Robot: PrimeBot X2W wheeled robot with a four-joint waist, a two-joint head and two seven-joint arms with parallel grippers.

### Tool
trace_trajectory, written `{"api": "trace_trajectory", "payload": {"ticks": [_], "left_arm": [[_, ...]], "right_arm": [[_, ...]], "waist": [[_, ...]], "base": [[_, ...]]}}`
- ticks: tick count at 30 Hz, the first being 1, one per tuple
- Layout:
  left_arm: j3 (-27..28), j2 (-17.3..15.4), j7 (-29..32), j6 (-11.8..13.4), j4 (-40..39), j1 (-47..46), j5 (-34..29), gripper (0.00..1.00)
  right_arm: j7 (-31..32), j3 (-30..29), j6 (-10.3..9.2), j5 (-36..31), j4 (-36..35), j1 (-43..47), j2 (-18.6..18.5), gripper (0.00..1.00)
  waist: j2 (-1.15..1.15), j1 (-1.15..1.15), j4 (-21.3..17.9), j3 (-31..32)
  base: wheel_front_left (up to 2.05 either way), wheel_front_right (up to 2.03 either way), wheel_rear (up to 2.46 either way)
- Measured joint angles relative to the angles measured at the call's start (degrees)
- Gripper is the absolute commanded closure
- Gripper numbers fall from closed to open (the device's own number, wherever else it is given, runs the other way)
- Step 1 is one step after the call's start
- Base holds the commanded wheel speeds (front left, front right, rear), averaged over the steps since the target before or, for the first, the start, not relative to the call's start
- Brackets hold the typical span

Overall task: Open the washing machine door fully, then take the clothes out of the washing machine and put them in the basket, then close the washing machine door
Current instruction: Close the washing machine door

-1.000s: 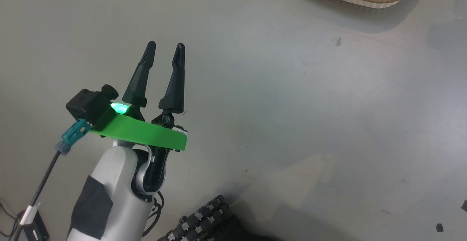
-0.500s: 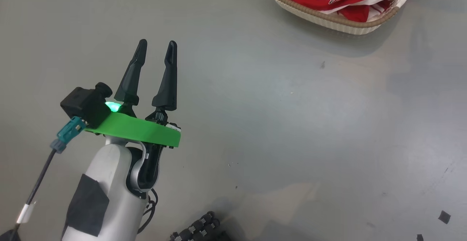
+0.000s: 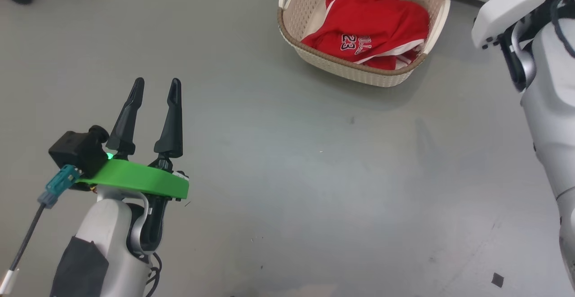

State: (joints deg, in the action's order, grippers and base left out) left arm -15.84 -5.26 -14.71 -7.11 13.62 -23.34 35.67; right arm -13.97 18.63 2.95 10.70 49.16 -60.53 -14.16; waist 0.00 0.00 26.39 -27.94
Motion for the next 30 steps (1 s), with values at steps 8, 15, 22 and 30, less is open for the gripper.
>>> {"api": "trace_trajectory", "payload": {"ticks": [8,15,22,30], "left_arm": [[1.2,-1.3,0.0,0.0,0.5,3.0,-1.4,0.0],[1.3,-2.2,0.0,0.0,0.6,7.2,-2.0,0.0],[2.0,-2.9,0.0,0.0,0.5,11.1,-3.0,0.0],[2.0,-3.3,0.0,0.0,-0.4,13.4,-3.5,0.0]], "right_arm": [[-0.5,-0.1,0.49,1.9,-1.5,8.0,2.3,1.0],[-0.5,-3.7,-1.63,4.4,-7.1,17.1,4.9,1.0],[-0.5,-5.8,-3.13,4.9,-12.1,24.5,5.7,1.0],[-0.5,-9.3,-5.64,6.5,-18.7,31.6,7.1,0.0]], "waist": [[0.0,0.0,-3.6,5.9],[0.0,0.0,-7.0,11.8],[0.0,0.0,-10.3,16.2],[0.0,0.0,-13.9,19.6]], "base": [[0.0,0.0,0.0],[0.0,0.0,0.0],[0.0,0.0,0.0],[0.0,0.0,0.0]]}}
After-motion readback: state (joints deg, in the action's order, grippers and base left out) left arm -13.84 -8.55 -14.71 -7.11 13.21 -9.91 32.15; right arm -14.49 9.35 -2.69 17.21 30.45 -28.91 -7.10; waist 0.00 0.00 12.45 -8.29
